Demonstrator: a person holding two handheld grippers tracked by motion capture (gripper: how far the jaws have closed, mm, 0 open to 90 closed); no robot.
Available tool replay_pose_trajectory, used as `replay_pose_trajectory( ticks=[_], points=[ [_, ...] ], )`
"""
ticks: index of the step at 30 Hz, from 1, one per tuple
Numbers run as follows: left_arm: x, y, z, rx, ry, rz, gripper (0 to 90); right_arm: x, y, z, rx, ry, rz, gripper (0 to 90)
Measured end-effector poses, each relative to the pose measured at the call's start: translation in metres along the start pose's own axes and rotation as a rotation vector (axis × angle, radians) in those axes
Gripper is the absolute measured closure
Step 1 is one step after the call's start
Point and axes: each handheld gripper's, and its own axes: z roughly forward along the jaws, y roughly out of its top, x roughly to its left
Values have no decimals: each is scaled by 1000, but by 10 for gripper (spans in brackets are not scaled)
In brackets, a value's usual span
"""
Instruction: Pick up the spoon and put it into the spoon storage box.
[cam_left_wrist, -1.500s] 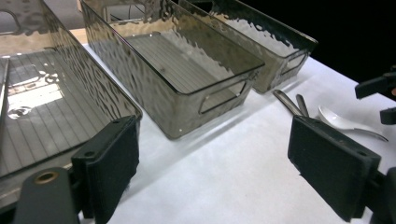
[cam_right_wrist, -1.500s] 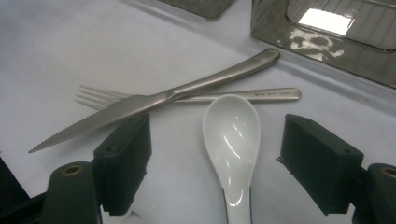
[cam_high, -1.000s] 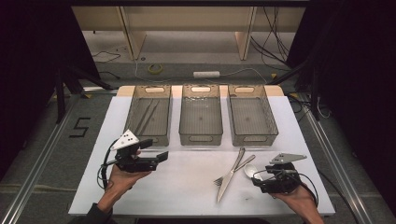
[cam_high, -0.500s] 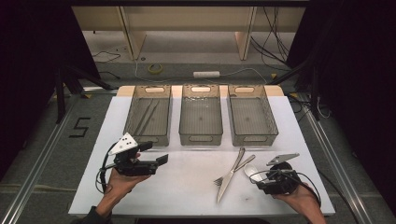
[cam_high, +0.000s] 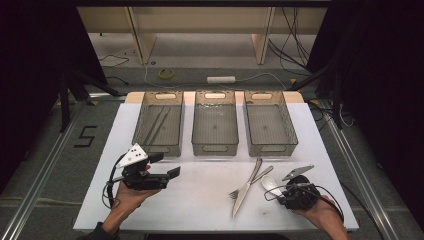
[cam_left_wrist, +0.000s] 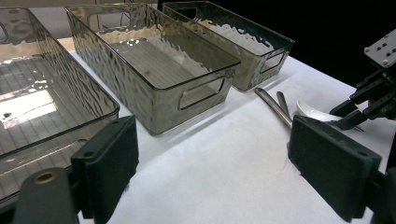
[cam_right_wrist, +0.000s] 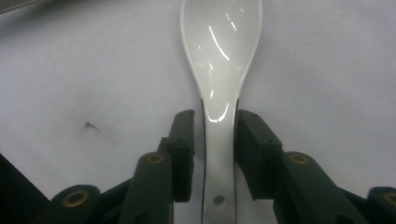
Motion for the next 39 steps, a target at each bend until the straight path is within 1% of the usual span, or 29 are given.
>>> replay_pose_trajectory(
  ticks=[2, 7, 12, 14, 18, 21, 25, 27, 29, 31, 32, 34, 35, 39],
  points=[
    [0, 0, 0, 1, -1, 0, 158, 0, 0, 0, 4, -7, -8, 734],
    [-1, 0, 1, 4, -2, 4, 158, 2, 2, 1, 20, -22, -35, 746],
    [-1, 0, 1, 3, -1, 8, 159, 1, 3, 0, 25, -22, -53, 758],
    [-1, 0, 1, 3, 1, 8, 158, 1, 3, 0, 28, -19, -62, 760],
    [-1, 0, 1, 3, -1, 8, 159, -1, 1, -2, 21, 10, -69, 762],
    [-1, 0, 1, 0, 1, 9, 158, -3, 0, -7, -12, 32, -55, 762],
    [-1, 0, 0, -8, 2, 3, 158, -5, 2, -15, -50, 44, -53, 763],
    [0, 0, -1, -17, 5, 0, 159, -7, 4, -20, -84, 51, -48, 763],
    [1, 0, -1, -24, 9, -6, 158, -10, 6, -25, -129, 82, -33, 763],
    [1, 0, -2, -27, 12, -10, 159, -11, 10, -29, -159, 87, -27, 763],
    [2, 0, -2, -29, 14, -9, 158, -13, 13, -30, -172, 81, -29, 763],
    [2, 0, -2, -38, 16, -13, 158, -15, 18, -33, -201, 88, -18, 763],
    [2, 0, -3, -40, 16, -15, 159, -17, 22, -33, -218, 88, -22, 763],
    [3, 0, -2, -42, 21, -19, 159, -19, 38, -35, -254, 81, -21, 763]
  ],
)
